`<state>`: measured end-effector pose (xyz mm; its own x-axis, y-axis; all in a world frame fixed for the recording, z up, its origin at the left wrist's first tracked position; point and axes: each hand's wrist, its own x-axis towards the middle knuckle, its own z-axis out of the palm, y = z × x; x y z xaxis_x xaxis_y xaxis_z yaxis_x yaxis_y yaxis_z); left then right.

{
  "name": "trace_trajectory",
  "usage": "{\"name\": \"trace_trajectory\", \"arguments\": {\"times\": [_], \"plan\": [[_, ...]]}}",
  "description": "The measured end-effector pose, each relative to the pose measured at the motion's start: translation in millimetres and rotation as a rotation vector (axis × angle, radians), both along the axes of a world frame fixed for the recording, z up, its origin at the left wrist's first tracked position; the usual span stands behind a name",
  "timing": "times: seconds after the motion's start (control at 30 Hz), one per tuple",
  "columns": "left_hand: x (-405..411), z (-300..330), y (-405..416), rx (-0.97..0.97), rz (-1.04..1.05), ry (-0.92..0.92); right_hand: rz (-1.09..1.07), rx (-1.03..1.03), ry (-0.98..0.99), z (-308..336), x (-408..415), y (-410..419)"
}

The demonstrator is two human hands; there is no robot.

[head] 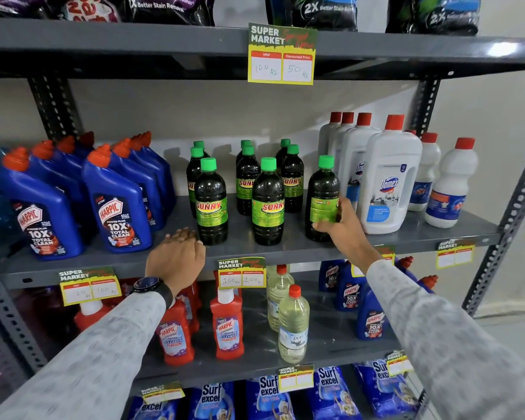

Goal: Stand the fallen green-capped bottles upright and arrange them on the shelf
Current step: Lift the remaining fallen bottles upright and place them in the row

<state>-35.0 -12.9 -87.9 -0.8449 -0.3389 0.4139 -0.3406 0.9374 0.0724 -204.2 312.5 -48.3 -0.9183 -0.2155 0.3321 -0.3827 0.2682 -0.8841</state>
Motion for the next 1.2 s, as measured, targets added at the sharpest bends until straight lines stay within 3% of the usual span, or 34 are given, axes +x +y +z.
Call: {"name": "trace_trajectory", "arguments": {"times": [0.4, 0.57, 1.2], "plan": [[-1.9, 1.7, -1.0, -0.001, 0.001, 0.005, -0.091, 0.028, 0.138, -2.4, 8.0, -8.5], [-0.4, 4.1, 0.5, -0.006, -0.01, 0.021, -0.01, 0.06, 0.106, -5.6, 3.4, -4.4], [4.9, 7.6, 5.8, 0.069, -0.046, 0.049, -0.201, 0.094, 0.17, -8.9, 17.9, -12.6]]}}
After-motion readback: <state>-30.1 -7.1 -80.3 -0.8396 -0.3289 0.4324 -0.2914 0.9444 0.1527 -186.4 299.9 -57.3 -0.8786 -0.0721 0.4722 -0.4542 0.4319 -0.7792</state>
